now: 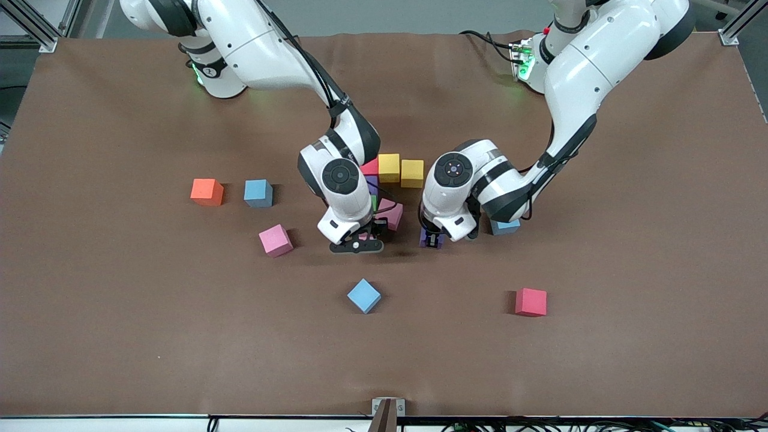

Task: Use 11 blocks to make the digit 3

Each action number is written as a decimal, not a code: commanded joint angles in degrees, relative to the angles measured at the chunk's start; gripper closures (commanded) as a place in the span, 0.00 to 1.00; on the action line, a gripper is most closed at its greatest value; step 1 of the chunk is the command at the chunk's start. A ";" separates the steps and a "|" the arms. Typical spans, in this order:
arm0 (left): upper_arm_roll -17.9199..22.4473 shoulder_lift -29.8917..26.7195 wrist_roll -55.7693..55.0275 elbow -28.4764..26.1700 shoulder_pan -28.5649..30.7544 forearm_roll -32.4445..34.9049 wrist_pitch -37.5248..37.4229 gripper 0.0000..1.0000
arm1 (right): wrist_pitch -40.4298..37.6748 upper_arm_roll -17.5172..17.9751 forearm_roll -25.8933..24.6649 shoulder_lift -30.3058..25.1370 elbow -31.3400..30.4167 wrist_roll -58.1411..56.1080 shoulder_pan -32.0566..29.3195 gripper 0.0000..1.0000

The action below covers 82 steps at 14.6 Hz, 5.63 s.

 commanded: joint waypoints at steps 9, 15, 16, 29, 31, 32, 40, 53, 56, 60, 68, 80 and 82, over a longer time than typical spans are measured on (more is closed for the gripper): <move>4.80 3.11 -0.65 6.24 -6.16 0.45 -0.21 0.69 | -0.31 0.69 0.31 -1.23 -2.78 1.68 0.29 0.97; 4.80 3.11 -0.56 6.24 -6.08 0.45 -0.21 0.69 | -0.13 0.78 0.48 -1.23 -2.69 2.65 0.29 0.97; 4.80 3.11 -0.56 6.24 -6.08 0.45 -0.21 0.69 | -0.13 0.78 0.48 -1.23 -2.69 2.65 0.29 0.96; 4.80 3.02 -0.91 6.33 -6.34 -0.78 -0.21 0.69 | -1.10 0.52 -0.31 -1.75 -1.02 1.59 0.12 0.00; 4.80 3.11 -0.91 7.11 -6.43 -1.13 -0.21 0.69 | -1.18 0.51 -0.22 -2.72 -1.02 1.50 -0.32 0.00; 4.80 3.11 -0.91 7.38 -7.12 -1.91 -0.21 0.69 | -1.27 0.43 -0.22 -3.50 -1.02 1.42 -0.59 0.00; 4.80 3.46 -1.52 8.00 -8.36 -2.89 -0.21 0.68 | -12.16 -0.45 -0.04 -10.63 -2.34 2.47 -9.63 0.00; 4.88 2.93 -3.90 6.59 -10.03 -3.07 -1.18 0.68 | -12.26 -0.28 -0.05 -1.76 10.39 20.74 -11.84 0.00; 4.97 2.85 -3.20 6.24 -9.15 -2.27 -1.35 0.69 | -12.35 0.07 0.04 1.58 15.05 28.20 -11.58 0.00; 4.88 2.49 -2.76 5.01 -9.24 -2.19 -2.58 0.69 | -13.05 0.08 0.04 7.11 22.60 35.50 -11.05 0.00; 4.45 1.44 -2.76 1.14 -9.86 -2.27 -3.81 0.69 | -15.94 -0.19 -5.20 8.89 26.59 34.76 -11.22 0.00; 3.39 1.53 -4.25 0.35 -10.30 -3.33 -4.52 0.68 | -1.63 -0.72 -4.36 -18.27 -21.30 32.26 -17.37 0.00; 2.86 1.53 -4.60 0.53 -10.30 -4.46 -4.52 0.68 | -1.10 -0.72 -0.07 -18.71 -23.33 32.62 -17.20 0.00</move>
